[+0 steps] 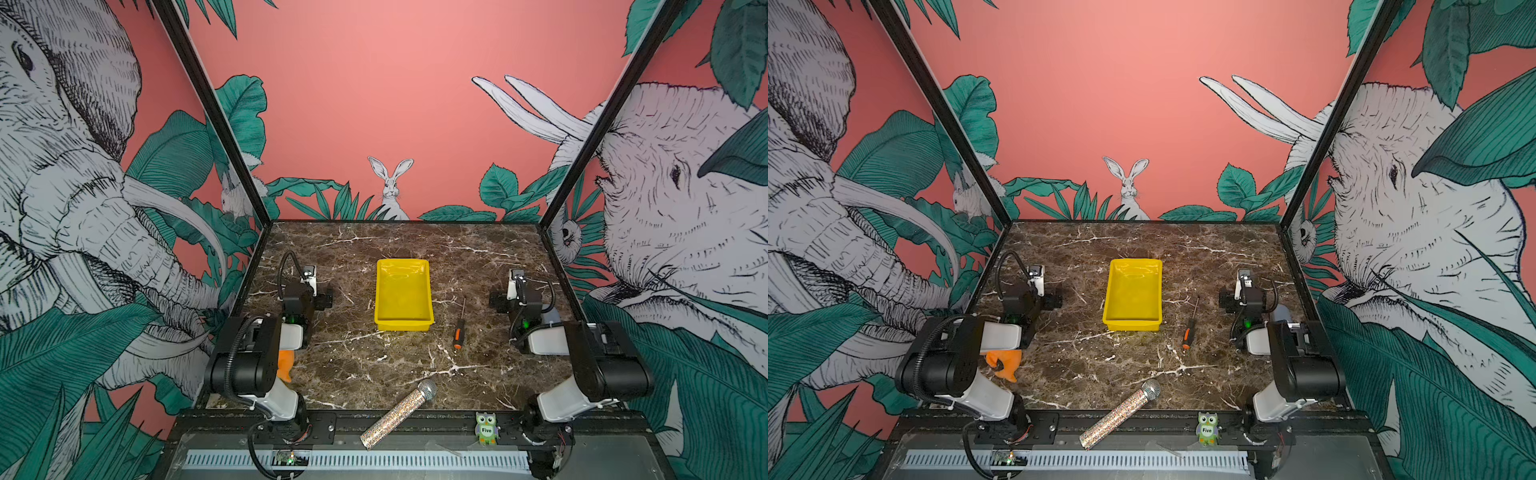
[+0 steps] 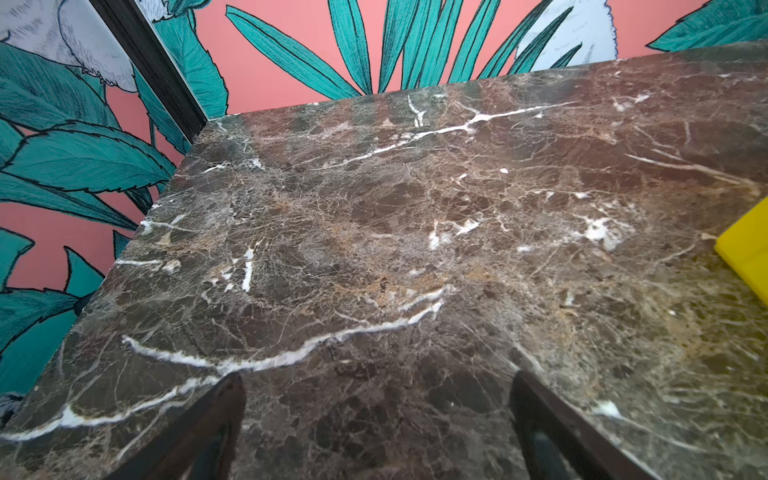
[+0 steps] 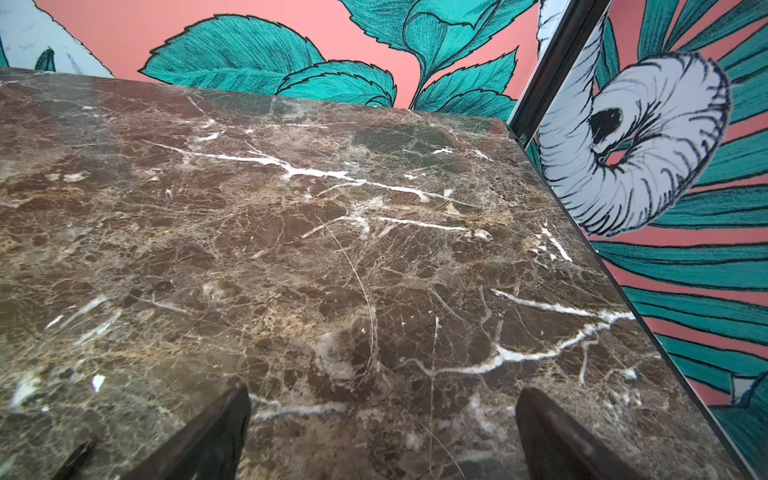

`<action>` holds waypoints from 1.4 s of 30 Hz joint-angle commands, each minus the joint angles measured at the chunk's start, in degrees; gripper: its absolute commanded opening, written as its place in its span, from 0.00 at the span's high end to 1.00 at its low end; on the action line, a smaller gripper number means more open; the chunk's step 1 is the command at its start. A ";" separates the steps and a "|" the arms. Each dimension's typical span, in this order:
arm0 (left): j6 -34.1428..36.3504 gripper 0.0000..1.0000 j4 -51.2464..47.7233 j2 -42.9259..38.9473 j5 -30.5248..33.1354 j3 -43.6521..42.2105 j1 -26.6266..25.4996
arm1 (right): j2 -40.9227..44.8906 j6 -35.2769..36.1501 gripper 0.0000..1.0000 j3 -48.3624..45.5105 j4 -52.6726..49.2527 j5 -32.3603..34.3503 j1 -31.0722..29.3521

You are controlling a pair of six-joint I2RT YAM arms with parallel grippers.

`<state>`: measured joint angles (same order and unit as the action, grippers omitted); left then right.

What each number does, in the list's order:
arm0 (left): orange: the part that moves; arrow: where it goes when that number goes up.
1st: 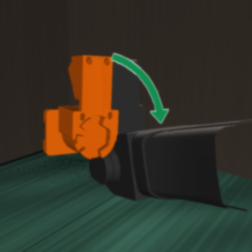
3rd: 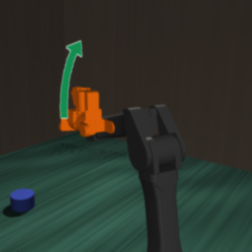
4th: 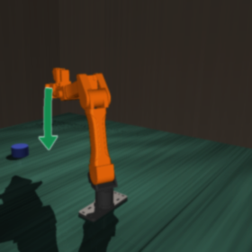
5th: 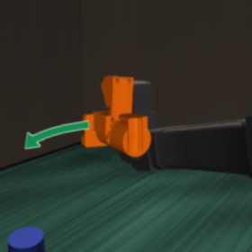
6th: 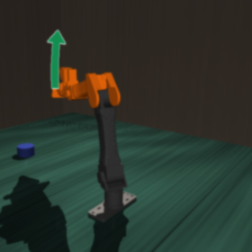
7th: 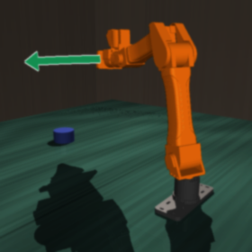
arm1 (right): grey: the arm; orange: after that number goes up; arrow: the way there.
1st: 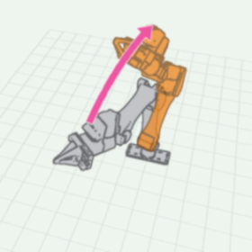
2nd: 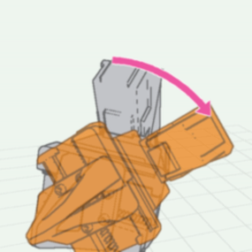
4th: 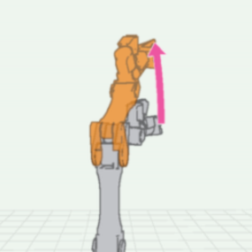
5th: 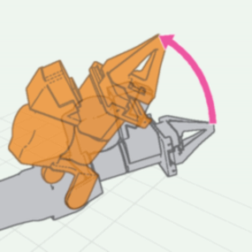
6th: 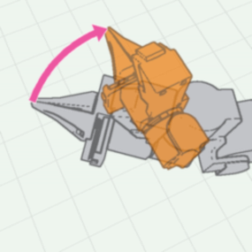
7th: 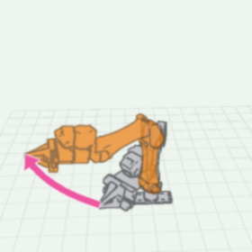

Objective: Put the screwdriver in the bin

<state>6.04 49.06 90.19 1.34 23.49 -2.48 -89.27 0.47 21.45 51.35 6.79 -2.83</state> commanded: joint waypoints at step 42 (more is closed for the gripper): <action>0.64 0.00 -0.19 -1.34 -0.03 0.46 0.20 | 0.57 -1.74 0.01 0.37 1.78 6.38 -0.17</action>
<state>6.04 49.06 90.19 1.34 23.49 -2.48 -89.27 -0.49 21.45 51.48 11.70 -3.01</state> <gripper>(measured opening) 0.996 0.991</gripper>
